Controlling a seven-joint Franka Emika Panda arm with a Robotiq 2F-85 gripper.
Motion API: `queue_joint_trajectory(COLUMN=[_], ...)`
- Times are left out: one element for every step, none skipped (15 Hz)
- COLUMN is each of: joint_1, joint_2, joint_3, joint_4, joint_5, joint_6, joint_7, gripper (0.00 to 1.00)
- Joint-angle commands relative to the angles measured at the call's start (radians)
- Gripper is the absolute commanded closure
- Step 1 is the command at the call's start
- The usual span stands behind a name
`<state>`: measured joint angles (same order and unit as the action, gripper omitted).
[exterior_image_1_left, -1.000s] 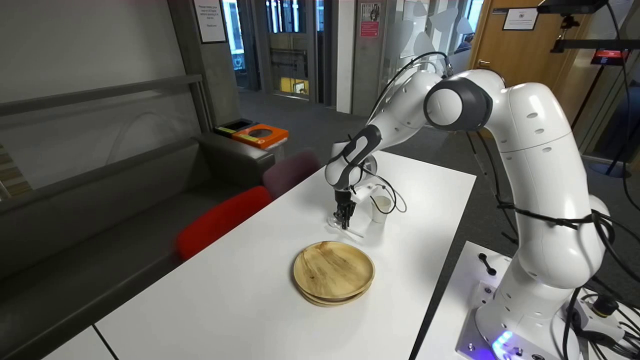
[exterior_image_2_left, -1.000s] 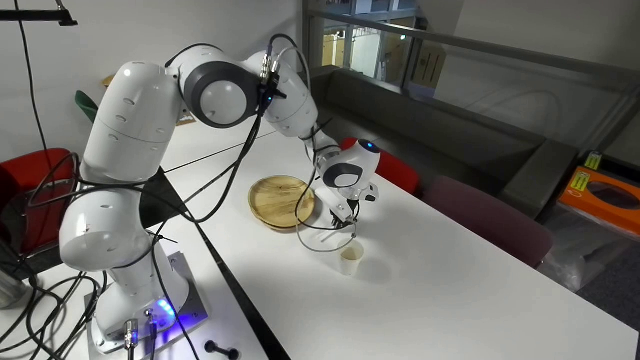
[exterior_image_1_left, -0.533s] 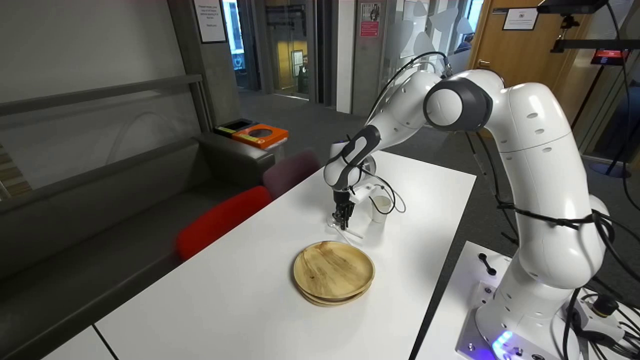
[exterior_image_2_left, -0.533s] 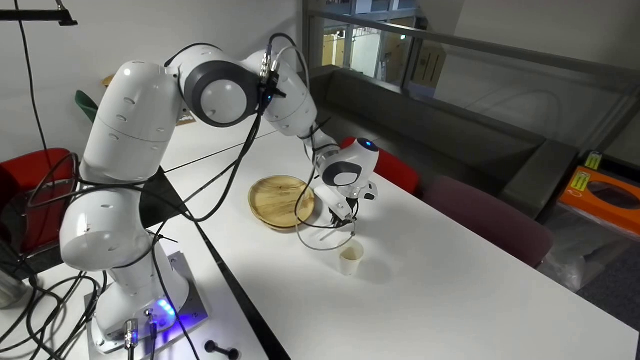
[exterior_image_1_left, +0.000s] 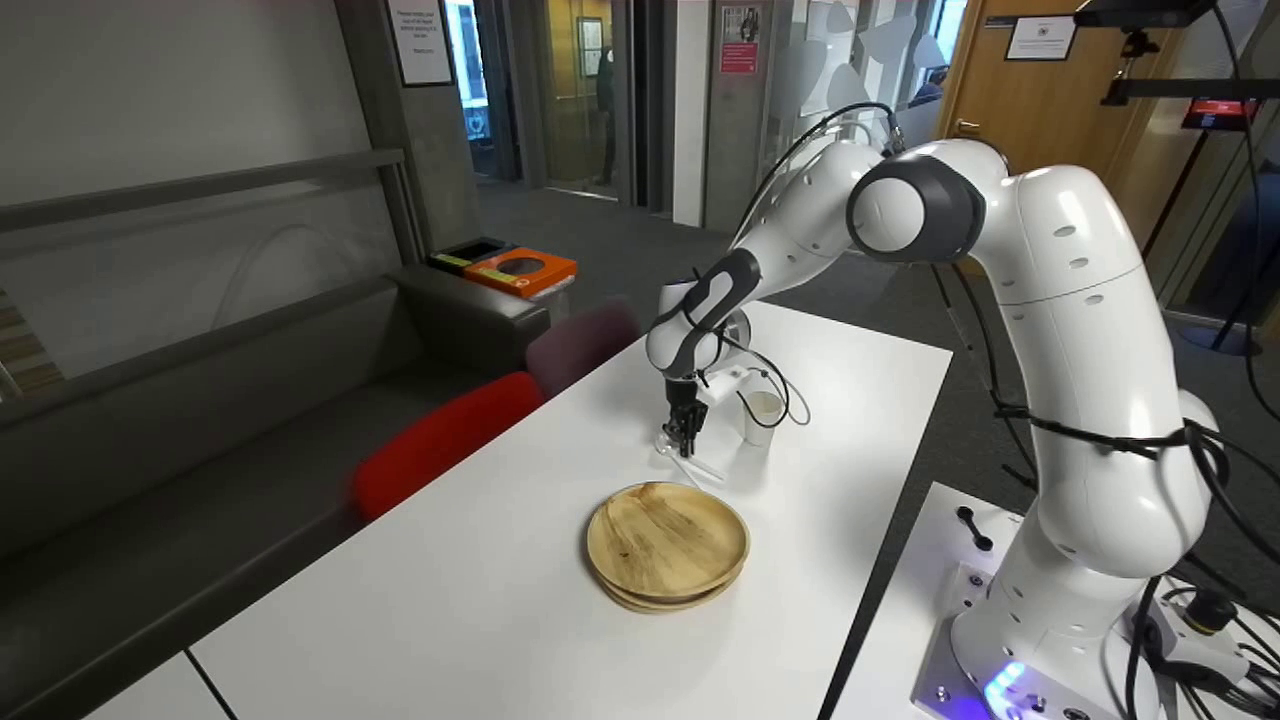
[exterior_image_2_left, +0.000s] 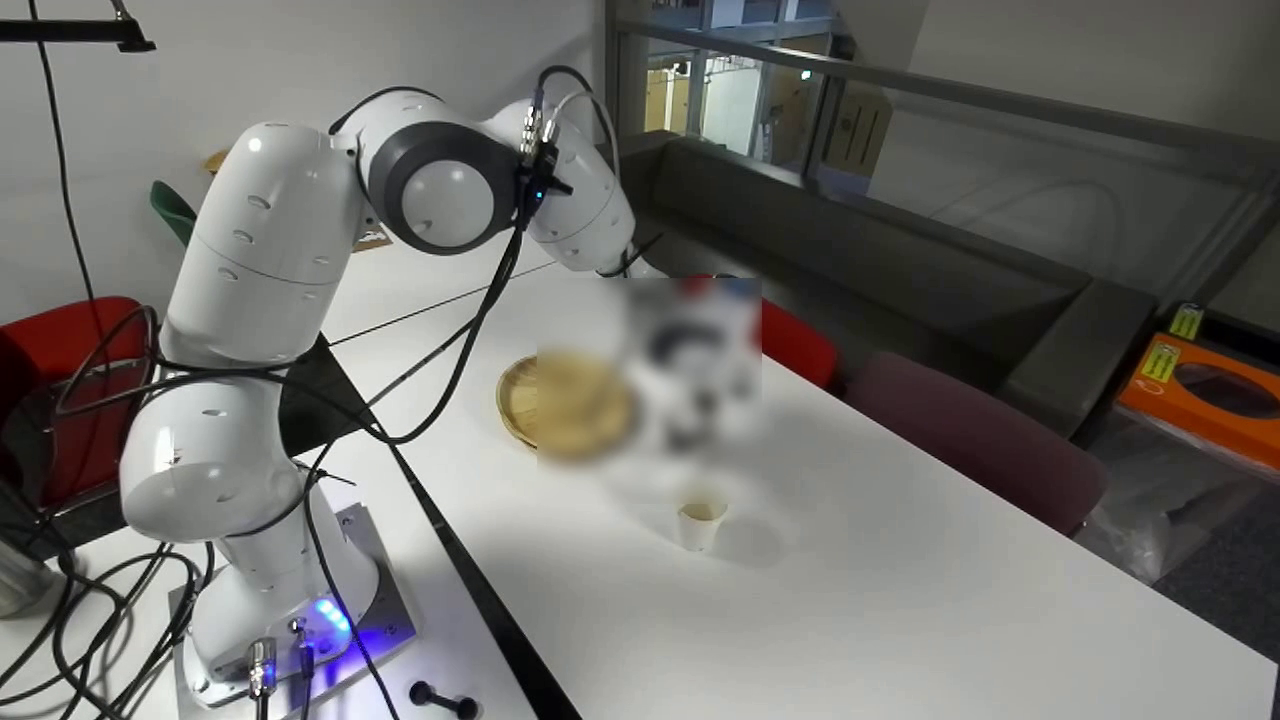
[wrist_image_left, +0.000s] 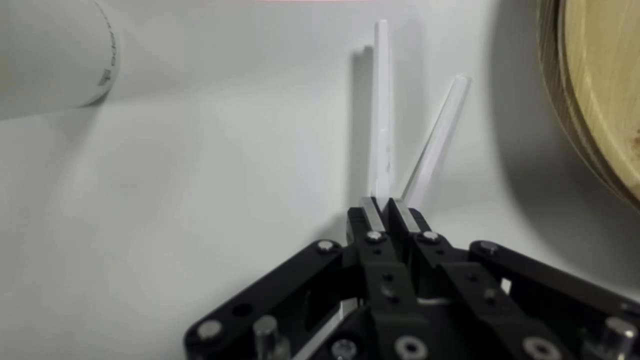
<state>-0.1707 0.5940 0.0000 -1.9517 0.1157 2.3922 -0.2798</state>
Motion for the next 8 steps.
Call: queue_joint_trajectory(joint_1=[0.001, 0.001, 0.0, 0.001, 0.001, 0.0, 0.0, -0.001], joint_2=[0.004, 0.004, 0.005, 0.005, 0.006, 0.007, 0.008, 0.008], joint_3=[-0.003, -0.002, -0.002, -0.003, -0.003, -0.003, -0.003, -0.002], joint_4=[0.04, 0.042, 0.043, 0.045, 0.047, 0.048, 0.049, 0.05], joint_5=[-0.008, -0.007, -0.007, -0.007, -0.007, -0.005, -0.004, -0.002], joint_6=[-0.06, -0.062, -0.064, -0.067, -0.07, -0.074, -0.078, -0.084], joint_7=[0.035, 0.038, 0.039, 0.041, 0.043, 0.044, 0.046, 0.047], gripper=[0.98, 0.98, 0.98, 0.98, 0.98, 0.98, 0.98, 0.98])
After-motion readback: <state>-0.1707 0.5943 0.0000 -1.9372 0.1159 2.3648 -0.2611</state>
